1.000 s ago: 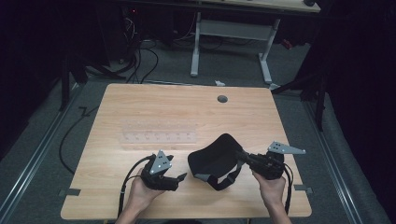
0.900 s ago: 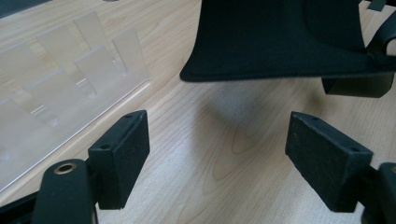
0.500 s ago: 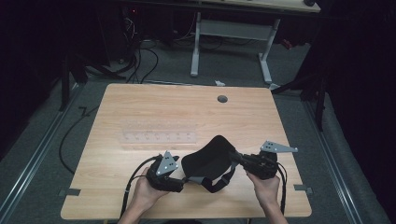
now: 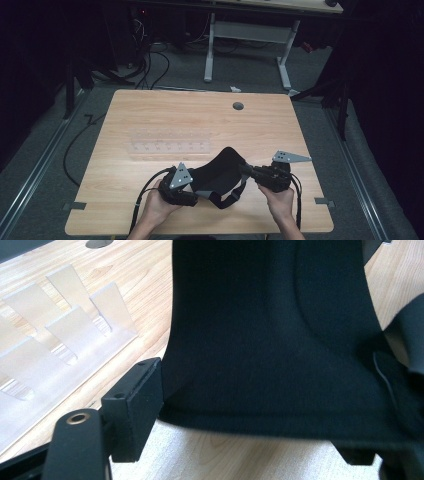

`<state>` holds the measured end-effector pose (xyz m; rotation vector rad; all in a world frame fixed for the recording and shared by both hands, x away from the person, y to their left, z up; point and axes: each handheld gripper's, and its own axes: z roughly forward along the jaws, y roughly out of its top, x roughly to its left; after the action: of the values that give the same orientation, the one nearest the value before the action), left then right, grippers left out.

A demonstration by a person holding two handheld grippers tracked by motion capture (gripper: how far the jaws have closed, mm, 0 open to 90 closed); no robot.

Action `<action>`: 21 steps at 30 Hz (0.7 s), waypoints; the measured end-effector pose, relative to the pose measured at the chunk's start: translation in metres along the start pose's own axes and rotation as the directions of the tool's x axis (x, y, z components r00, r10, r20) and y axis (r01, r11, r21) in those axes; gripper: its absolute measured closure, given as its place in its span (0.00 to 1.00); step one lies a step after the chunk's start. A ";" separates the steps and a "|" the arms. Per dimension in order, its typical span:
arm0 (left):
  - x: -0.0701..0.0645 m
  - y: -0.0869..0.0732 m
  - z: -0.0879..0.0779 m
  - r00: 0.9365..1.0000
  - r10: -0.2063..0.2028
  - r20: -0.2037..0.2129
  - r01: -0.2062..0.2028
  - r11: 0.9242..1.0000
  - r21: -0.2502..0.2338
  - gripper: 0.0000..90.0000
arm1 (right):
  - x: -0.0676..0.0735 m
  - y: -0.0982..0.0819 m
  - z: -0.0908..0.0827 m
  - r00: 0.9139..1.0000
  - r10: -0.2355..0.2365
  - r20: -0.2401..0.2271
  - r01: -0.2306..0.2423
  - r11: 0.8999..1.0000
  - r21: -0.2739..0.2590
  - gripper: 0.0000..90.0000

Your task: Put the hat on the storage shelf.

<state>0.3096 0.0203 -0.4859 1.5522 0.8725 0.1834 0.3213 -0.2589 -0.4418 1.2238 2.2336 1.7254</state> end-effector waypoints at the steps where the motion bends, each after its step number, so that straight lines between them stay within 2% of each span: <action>1: 0.000 0.000 0.000 1.000 0.004 0.003 -0.004 1.000 0.002 0.29 | 0.000 0.000 0.001 1.000 -0.002 -0.008 0.002 1.000 -0.002 0.96; 10: -0.003 0.001 0.000 1.000 0.023 0.014 -0.023 1.000 -0.004 0.42 | 0.010 0.003 0.012 0.997 -0.002 -0.074 0.003 1.000 0.007 0.96; 14: -0.002 0.002 -0.001 1.000 0.025 0.016 -0.025 1.000 0.002 0.49 | 0.010 0.004 0.014 0.997 0.003 -0.082 -0.002 1.000 0.009 0.96; 16: -0.002 0.001 -0.002 0.999 0.044 0.009 -0.044 0.999 0.004 0.53 | 0.010 0.004 0.015 0.997 0.004 -0.082 -0.003 1.000 0.010 0.96; 21: -0.002 0.003 -0.003 0.999 0.039 0.021 -0.039 0.999 0.004 0.61 | 0.009 0.005 0.014 0.996 0.007 -0.085 -0.006 1.000 0.011 0.95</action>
<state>0.3073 0.0219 -0.4822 1.5728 0.8275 0.1932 0.3250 -0.2419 -0.4399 1.1822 2.2907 1.8033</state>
